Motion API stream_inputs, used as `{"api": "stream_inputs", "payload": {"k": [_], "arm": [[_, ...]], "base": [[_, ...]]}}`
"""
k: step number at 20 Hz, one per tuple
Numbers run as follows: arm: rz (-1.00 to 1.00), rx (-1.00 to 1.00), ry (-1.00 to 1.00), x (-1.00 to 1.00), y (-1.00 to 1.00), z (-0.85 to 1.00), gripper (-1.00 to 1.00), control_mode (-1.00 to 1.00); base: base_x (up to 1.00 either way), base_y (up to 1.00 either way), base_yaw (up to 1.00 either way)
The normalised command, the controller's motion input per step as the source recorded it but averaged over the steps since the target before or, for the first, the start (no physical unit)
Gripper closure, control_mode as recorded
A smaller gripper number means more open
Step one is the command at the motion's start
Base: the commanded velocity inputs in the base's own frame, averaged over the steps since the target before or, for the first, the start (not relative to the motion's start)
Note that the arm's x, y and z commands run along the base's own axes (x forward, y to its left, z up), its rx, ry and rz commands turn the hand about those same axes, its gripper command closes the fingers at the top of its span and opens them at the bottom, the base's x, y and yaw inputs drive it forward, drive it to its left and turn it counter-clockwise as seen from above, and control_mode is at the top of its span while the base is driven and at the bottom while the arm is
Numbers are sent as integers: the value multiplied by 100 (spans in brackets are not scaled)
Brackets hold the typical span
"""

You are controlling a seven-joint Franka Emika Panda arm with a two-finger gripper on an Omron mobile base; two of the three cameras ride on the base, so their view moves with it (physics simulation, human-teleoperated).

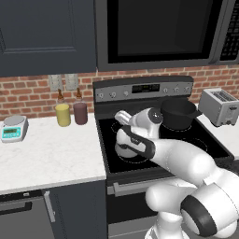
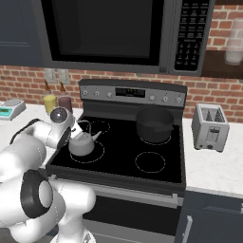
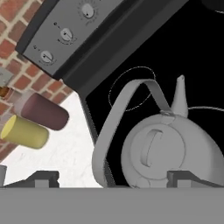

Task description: Pick the kettle from the counter and place it on a stove burner. Then turn the burner on.

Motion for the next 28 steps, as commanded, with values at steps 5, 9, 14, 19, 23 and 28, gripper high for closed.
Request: {"api": "stream_inputs", "payload": {"k": [5, 9, 14, 19, 23, 28], "arm": [[0, -5, -1, 23, 5, 100, -100, -100], [0, -10, 0, 64, 32, 100, -100, -100], [0, -26, 1, 99, 37, 49, -100, -100], [10, -35, 0, 97, 27, -28, -100, -100], [14, -20, 0, 54, 2, -76, -100, -100], [11, 1, -2, 54, 0, -36, -100, -100]], "base": [[0, 0, 0], [0, 0, 0], [0, 0, 0], [0, 0, 0], [0, 0, 0], [0, 0, 0]]}}
